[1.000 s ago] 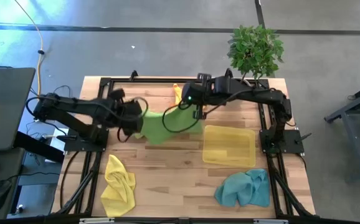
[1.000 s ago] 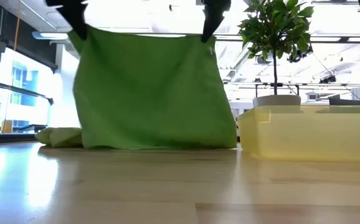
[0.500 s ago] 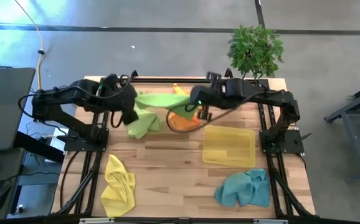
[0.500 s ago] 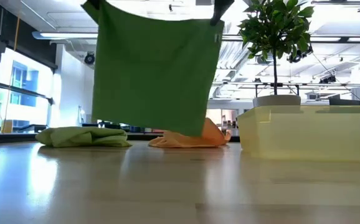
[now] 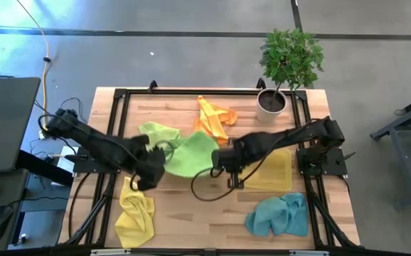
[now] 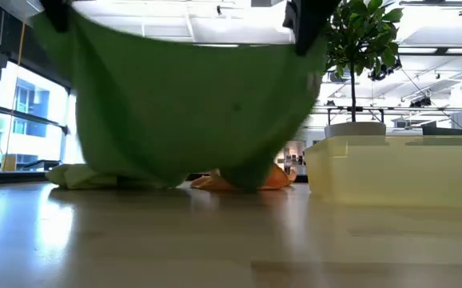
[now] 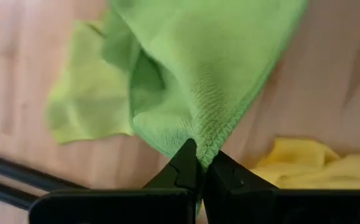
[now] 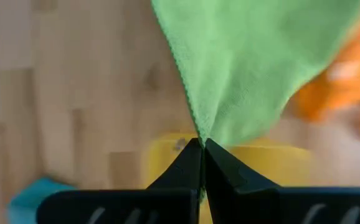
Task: Fold microfiber towels
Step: Fold the bottom green microfiber cloth
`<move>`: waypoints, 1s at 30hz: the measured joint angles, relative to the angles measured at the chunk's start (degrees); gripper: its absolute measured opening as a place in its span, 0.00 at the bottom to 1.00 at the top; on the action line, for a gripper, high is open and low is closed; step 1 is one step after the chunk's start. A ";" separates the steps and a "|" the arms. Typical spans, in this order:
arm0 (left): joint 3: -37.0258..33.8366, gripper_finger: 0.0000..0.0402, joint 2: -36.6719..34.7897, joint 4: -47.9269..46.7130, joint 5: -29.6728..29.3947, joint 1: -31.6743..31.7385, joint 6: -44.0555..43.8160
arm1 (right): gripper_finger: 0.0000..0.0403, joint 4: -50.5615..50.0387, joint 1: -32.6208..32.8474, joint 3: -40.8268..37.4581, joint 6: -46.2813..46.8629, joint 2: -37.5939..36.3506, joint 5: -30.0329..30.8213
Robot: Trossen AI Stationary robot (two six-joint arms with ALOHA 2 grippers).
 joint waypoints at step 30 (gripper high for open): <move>-7.75 0.00 15.05 26.58 33.05 -8.33 2.52 | 0.00 32.00 7.77 -24.32 4.51 -0.02 -30.25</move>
